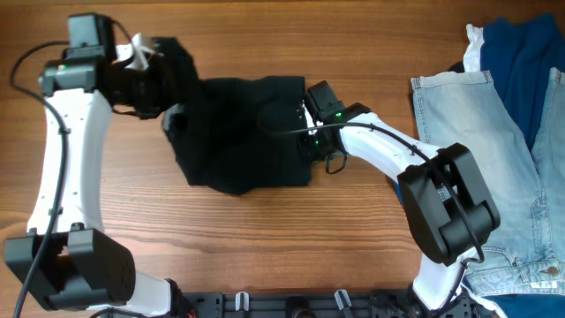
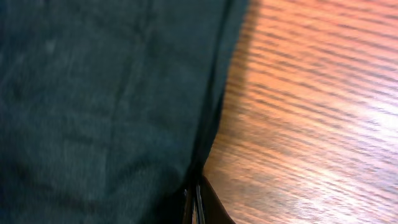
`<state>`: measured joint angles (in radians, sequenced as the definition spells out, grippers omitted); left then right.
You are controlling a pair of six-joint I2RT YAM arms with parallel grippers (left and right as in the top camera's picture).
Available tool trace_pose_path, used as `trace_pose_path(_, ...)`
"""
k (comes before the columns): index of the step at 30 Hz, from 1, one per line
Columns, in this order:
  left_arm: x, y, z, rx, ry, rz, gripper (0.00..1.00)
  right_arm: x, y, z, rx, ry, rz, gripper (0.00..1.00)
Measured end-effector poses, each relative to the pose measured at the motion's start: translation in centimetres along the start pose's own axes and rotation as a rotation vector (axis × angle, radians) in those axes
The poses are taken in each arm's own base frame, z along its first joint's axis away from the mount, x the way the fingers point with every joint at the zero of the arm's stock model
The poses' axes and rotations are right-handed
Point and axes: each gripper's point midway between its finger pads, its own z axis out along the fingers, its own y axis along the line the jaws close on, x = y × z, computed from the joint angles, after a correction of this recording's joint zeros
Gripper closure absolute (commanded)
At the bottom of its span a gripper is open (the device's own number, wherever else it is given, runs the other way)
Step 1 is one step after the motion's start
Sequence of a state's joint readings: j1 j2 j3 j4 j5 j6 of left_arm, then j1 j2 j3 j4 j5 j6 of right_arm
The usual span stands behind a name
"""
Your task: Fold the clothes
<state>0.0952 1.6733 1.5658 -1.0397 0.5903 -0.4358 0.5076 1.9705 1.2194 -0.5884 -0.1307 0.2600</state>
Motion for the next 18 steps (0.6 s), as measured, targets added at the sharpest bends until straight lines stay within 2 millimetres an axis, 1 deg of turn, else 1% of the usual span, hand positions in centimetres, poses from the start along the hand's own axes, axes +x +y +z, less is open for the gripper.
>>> trace_pose_path(1, 0.1, -0.3, 0.1, 0.004, 0.001, -0.006, 0.96, 0.1, 0.3, 0.0, -0.001, 0.002, -0.007, 0.96)
trace_pose_path(2, 0.5, -2.0, 1.0, 0.028, 0.001, 0.044, 0.96, 0.2, 0.4, 0.0, -0.003, 0.003, -0.009, 0.96)
trace_pose_path(4, 1.4, -3.8, 2.2, 0.027, 0.002, 0.095, 0.96, 0.2, 0.5, 0.1, -0.006, 0.004, -0.013, 0.96)
trace_pose_path(7, 4.1, -5.9, 4.0, 0.006, 0.040, 0.169, 0.96, 0.2, 0.6, 0.1, -0.006, 0.005, -0.014, 0.96)
trace_pose_path(9, 4.8, -7.0, 4.9, 0.008, 0.042, 0.205, 0.96, 0.2, 0.6, 0.1, -0.007, 0.005, -0.017, 0.96)
trace_pose_path(10, 5.1, -7.4, 5.4, 0.010, 0.044, 0.223, 0.96, 0.2, 0.6, 0.1, -0.007, 0.005, -0.017, 0.96)
trace_pose_path(12, 6.3, -7.8, 6.8, -0.005, 0.073, 0.248, 0.96, 0.2, 0.6, 0.1, -0.008, 0.006, -0.017, 0.96)
trace_pose_path(14, 7.1, -7.9, 8.0, -0.028, 0.090, 0.265, 0.96, 0.2, 0.6, 0.1, -0.008, 0.006, -0.017, 0.96)
trace_pose_path(16, 7.5, -7.8, 8.7, -0.040, 0.103, 0.274, 0.95, 0.2, 0.6, 0.1, -0.008, 0.006, -0.017, 0.96)
trace_pose_path(17, 7.6, -7.8, 8.9, -0.045, 0.106, 0.276, 0.89, 0.2, 0.6, 0.1, -0.008, 0.006, -0.017, 0.96)
trace_pose_path(18, 7.7, -7.7, 9.0, -0.048, 0.108, 0.277, 0.77, 0.2, 0.6, 0.1, -0.008, 0.006, -0.017, 0.96)
